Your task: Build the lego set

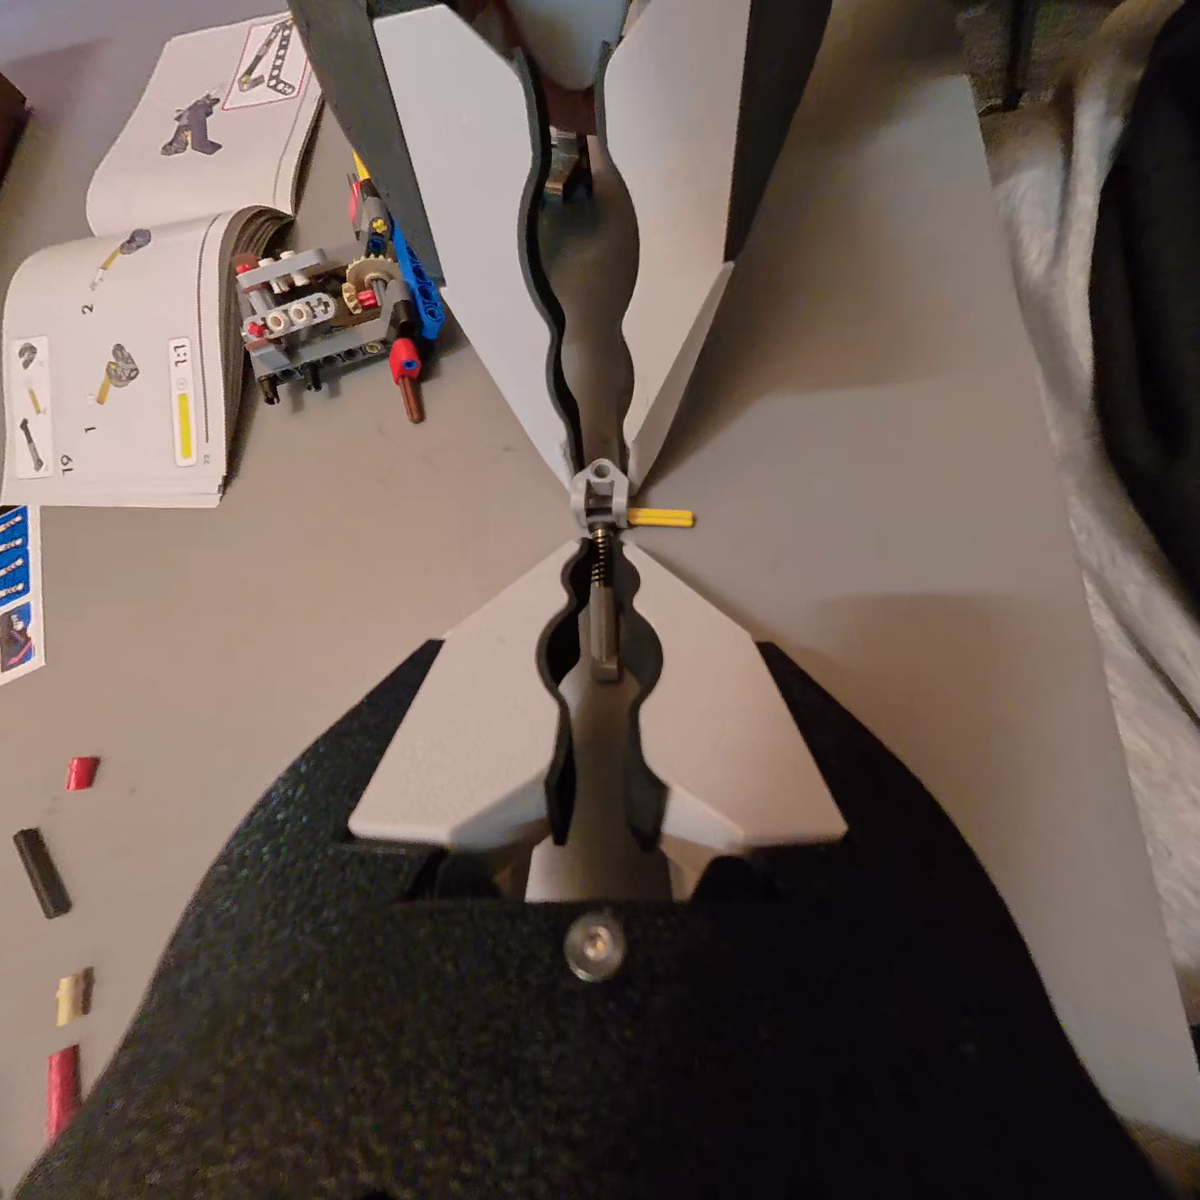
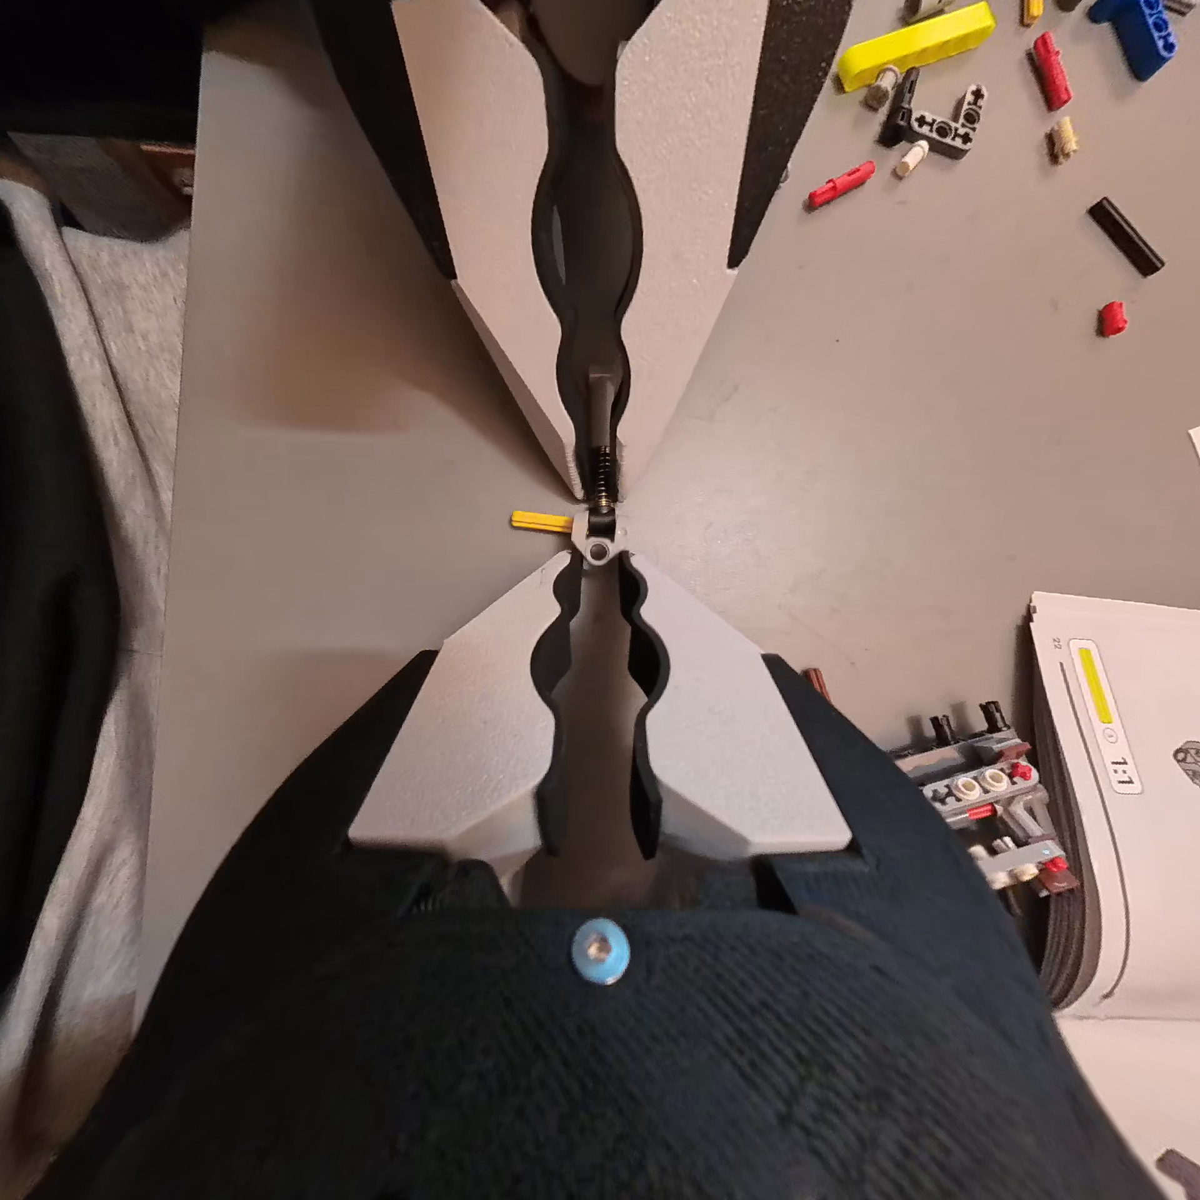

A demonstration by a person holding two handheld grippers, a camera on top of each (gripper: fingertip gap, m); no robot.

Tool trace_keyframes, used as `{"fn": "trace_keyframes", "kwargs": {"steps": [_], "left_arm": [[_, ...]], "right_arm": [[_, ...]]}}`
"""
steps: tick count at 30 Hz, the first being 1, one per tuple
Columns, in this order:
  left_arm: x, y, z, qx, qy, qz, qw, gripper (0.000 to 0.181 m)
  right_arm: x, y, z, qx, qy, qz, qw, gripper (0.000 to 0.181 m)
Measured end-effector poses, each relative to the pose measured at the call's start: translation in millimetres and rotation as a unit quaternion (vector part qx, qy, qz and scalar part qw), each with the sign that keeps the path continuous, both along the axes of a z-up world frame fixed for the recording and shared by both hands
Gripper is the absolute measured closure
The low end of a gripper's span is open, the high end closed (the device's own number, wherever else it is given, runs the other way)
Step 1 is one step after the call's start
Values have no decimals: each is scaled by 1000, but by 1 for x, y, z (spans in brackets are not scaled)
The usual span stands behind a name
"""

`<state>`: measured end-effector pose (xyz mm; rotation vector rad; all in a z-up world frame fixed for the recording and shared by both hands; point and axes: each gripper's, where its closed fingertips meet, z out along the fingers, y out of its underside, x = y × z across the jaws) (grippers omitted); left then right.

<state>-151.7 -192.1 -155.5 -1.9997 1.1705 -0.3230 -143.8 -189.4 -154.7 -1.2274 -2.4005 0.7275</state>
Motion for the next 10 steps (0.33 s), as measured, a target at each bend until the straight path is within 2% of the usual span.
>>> {"fn": "trace_keyframes", "kwargs": {"steps": [5,10], "left_arm": [[1,-1,-1,-21,-11,-12,1000,178],[1,-1,-1,-45,-26,-17,999,178]], "right_arm": [[-2,0,0,9,6,31,999,174],[-2,-1,0,-14,4,32,999,174]]}}
